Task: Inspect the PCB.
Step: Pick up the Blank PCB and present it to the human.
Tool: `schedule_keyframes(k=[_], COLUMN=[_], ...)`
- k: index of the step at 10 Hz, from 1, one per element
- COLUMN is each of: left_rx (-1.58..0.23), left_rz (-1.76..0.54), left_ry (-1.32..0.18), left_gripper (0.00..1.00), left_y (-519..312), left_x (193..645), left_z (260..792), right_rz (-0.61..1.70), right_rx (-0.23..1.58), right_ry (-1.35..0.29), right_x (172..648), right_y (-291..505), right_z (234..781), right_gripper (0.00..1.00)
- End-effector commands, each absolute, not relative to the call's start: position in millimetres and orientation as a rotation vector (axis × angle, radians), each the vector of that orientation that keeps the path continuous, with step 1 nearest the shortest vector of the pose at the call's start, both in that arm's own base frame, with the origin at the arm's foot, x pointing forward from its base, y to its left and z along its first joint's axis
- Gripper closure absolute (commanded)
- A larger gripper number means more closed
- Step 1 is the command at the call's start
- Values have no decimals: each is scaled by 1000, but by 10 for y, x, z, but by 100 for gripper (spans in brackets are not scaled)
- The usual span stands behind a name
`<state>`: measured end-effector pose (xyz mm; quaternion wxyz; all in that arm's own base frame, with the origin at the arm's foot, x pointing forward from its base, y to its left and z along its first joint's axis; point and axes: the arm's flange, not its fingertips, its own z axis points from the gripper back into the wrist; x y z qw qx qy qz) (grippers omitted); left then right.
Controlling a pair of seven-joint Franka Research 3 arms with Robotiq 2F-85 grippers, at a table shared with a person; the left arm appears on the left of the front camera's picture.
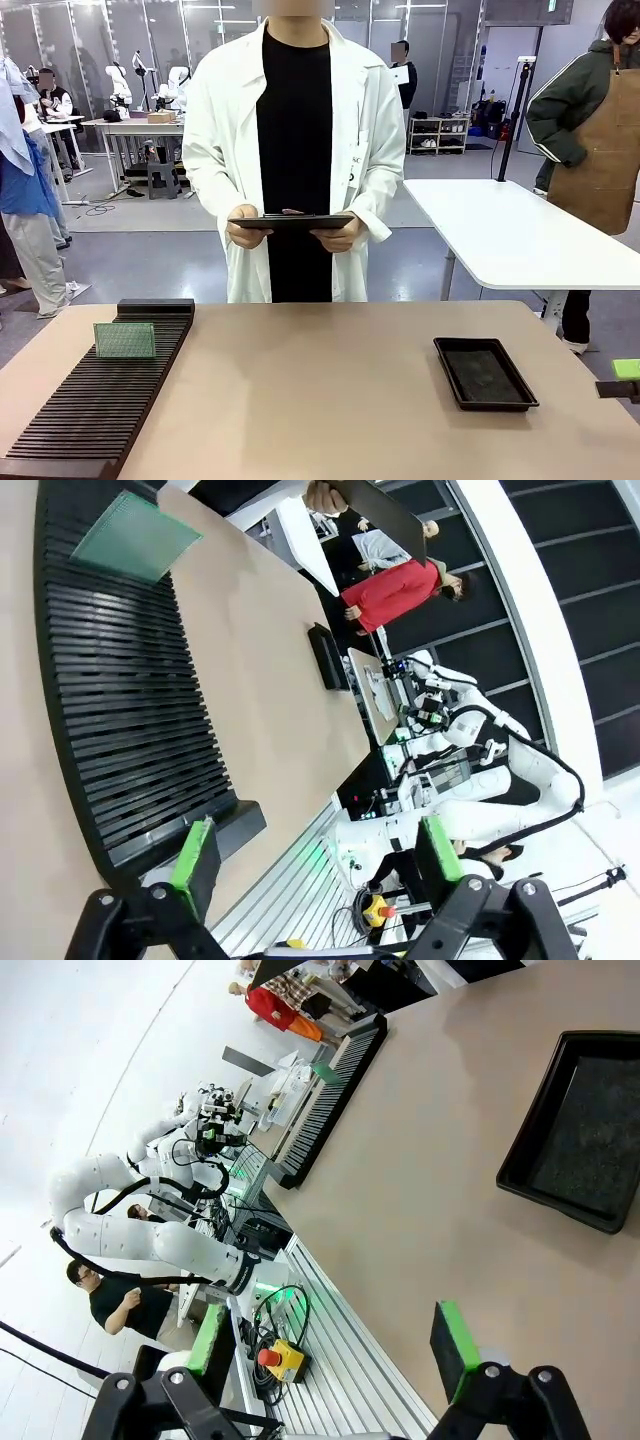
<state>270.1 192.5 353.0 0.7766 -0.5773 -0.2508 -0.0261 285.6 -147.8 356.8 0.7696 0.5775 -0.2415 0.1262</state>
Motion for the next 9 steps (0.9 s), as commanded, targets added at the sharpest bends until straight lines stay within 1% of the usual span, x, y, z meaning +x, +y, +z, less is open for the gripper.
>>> schedule_keyframes(k=[1, 3, 5, 6, 7, 8, 9], left_rx=[-1136, -952, -724, -556, -460, -309, -223], left_rz=[-257, -422, -597, -675, -745, -827, -933], left_ry=[-610, -630, -620, -585, -559, -515, -497], left_gripper=[0, 0, 0, 0, 0, 0, 0], left_y=[1811, 1597, 1251, 1044, 837, 580, 342], left_x=[2740, 2885, 3147, 3344, 3512, 3639, 3720], left_z=[4102, 4711, 5238, 5426, 5543, 5571, 5572], right_rz=[270, 270, 270, 270, 270, 270, 270], right_rx=[1263, 1263, 1263, 1263, 1263, 1263, 1263], right_ry=[-533, -533, -533, -533, -533, -533, -533], right_x=[2869, 2869, 2869, 2869, 2869, 2869, 2869], right_y=[-1487, -1487, -1487, -1487, -1487, -1487, -1487], right_z=[3580, 3580, 3580, 3580, 3580, 3580, 3580], right_gripper=[0, 0, 0, 0, 0, 0, 0])
